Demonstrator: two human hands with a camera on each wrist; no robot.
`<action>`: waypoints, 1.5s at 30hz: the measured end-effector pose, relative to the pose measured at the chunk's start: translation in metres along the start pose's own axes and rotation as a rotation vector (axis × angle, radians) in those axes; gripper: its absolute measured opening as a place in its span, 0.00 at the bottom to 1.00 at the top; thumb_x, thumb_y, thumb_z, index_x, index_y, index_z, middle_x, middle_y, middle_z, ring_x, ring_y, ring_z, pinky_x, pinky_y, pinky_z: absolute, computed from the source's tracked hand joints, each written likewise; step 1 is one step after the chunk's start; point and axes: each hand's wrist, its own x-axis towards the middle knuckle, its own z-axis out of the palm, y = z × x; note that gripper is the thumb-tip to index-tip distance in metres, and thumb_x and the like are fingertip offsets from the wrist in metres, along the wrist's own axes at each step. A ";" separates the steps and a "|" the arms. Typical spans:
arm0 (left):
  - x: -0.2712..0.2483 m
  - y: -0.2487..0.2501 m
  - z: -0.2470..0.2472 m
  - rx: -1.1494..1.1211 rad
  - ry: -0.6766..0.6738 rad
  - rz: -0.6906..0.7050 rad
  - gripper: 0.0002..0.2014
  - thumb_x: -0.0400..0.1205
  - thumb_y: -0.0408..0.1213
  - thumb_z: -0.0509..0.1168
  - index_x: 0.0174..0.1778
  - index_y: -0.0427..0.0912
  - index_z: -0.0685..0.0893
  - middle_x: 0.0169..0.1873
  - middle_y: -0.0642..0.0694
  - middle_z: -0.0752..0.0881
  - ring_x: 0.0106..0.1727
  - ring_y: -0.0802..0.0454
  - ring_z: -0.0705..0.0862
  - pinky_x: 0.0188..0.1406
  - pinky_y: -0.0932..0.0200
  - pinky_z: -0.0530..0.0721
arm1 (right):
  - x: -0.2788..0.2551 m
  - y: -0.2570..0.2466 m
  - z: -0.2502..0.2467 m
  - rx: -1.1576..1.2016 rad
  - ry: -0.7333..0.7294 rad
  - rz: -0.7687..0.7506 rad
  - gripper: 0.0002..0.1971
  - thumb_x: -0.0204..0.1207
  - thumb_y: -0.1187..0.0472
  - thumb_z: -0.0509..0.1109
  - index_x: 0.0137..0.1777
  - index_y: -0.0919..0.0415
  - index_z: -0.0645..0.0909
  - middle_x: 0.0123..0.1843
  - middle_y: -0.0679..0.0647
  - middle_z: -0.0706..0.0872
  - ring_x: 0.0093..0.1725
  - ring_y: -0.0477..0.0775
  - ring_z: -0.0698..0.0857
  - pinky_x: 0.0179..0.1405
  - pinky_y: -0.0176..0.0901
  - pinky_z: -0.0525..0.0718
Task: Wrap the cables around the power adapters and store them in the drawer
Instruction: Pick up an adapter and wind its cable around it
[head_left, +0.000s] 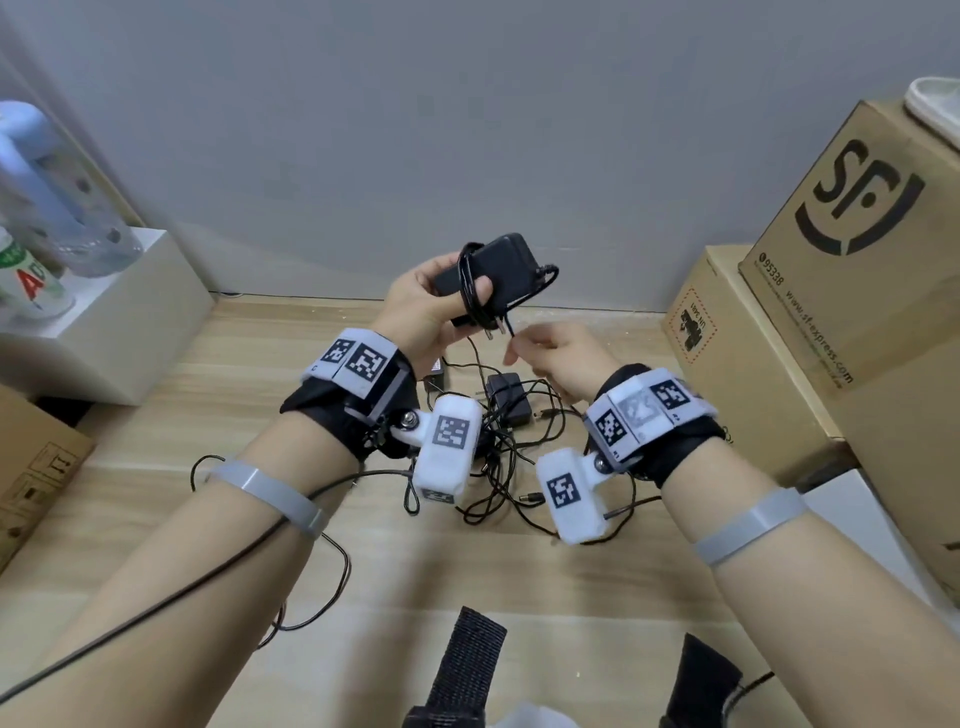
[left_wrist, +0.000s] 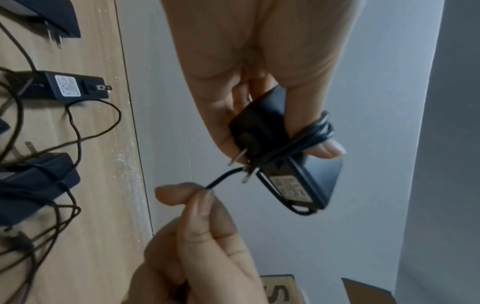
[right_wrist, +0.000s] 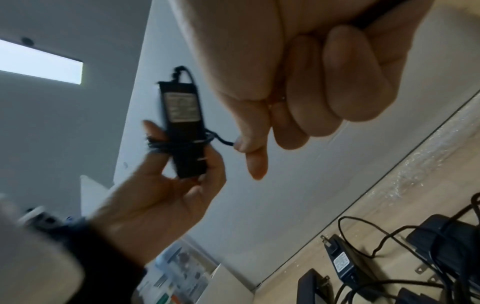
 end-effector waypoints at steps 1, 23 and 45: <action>0.001 -0.001 0.001 0.029 0.046 0.008 0.16 0.71 0.22 0.71 0.52 0.39 0.78 0.46 0.41 0.83 0.40 0.49 0.87 0.37 0.56 0.89 | -0.001 -0.001 0.003 -0.021 -0.040 -0.025 0.13 0.81 0.60 0.60 0.37 0.54 0.81 0.16 0.40 0.73 0.13 0.40 0.70 0.14 0.27 0.65; 0.003 -0.010 -0.001 0.507 0.197 0.122 0.18 0.65 0.25 0.78 0.40 0.48 0.78 0.40 0.51 0.82 0.38 0.53 0.84 0.38 0.58 0.89 | -0.009 -0.028 0.005 -0.207 -0.052 -0.160 0.11 0.78 0.55 0.66 0.38 0.55 0.88 0.42 0.58 0.89 0.46 0.56 0.84 0.50 0.48 0.78; -0.007 -0.005 0.000 0.156 -0.045 -0.022 0.16 0.68 0.23 0.71 0.50 0.39 0.79 0.44 0.41 0.83 0.36 0.51 0.88 0.30 0.56 0.88 | 0.001 -0.002 -0.009 -0.108 0.170 0.003 0.14 0.79 0.55 0.64 0.31 0.47 0.81 0.23 0.42 0.75 0.30 0.44 0.73 0.43 0.42 0.71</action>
